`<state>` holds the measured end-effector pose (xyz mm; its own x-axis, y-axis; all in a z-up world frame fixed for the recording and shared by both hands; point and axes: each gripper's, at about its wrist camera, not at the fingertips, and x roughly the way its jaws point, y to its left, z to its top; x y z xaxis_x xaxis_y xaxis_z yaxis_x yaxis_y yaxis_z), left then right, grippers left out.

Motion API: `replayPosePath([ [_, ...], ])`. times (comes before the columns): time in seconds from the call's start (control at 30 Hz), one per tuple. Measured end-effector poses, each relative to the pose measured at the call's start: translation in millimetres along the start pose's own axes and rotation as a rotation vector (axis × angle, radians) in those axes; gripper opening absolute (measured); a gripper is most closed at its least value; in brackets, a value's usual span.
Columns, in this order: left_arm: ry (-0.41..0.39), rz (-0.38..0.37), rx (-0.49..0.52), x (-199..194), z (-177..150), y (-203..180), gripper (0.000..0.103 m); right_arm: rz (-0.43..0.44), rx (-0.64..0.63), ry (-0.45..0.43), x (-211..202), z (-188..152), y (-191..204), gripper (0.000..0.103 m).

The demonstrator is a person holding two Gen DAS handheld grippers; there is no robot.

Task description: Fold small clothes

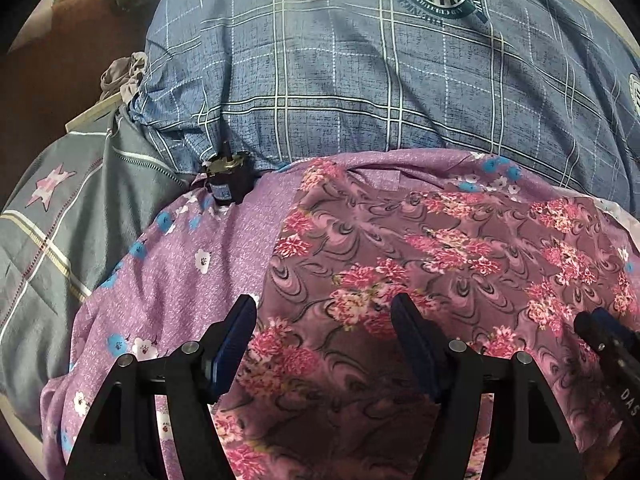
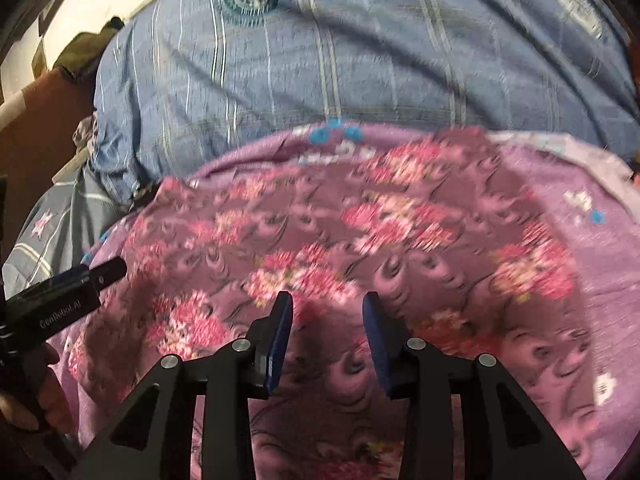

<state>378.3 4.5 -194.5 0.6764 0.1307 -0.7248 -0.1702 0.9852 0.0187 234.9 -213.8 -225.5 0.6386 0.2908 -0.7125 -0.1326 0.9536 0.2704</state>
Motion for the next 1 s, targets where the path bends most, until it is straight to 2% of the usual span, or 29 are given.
replayPosePath([
  [0.07, -0.001, 0.000, 0.006, -1, -1, -4, 0.069, -0.002, 0.008, -0.002, -1, 0, -3, 0.038],
  [0.17, -0.002, 0.000, 0.024, -1, -2, -11, 0.069, -0.038, 0.002, 0.090, 20, -8, -7, 0.039],
  [0.2, -0.004, -0.002, 0.028, -2, -2, -12, 0.069, -0.045, -0.017, 0.064, 18, -9, -4, 0.039],
  [0.27, -0.011, -0.007, 0.030, -4, -2, -15, 0.069, -0.050, -0.038, 0.067, 14, -9, 0, 0.039],
  [0.33, -0.019, -0.012, 0.027, -5, -1, -15, 0.069, -0.015, -0.015, 0.038, 6, -7, -3, 0.039],
  [0.57, -0.029, -0.002, 0.019, -7, -1, -13, 0.069, 0.007, 0.018, -0.063, -18, 3, -6, 0.039],
  [1.0, -0.028, -0.003, 0.016, -10, -1, -7, 0.069, 0.022, -0.014, -0.050, -13, 3, 16, 0.039],
])
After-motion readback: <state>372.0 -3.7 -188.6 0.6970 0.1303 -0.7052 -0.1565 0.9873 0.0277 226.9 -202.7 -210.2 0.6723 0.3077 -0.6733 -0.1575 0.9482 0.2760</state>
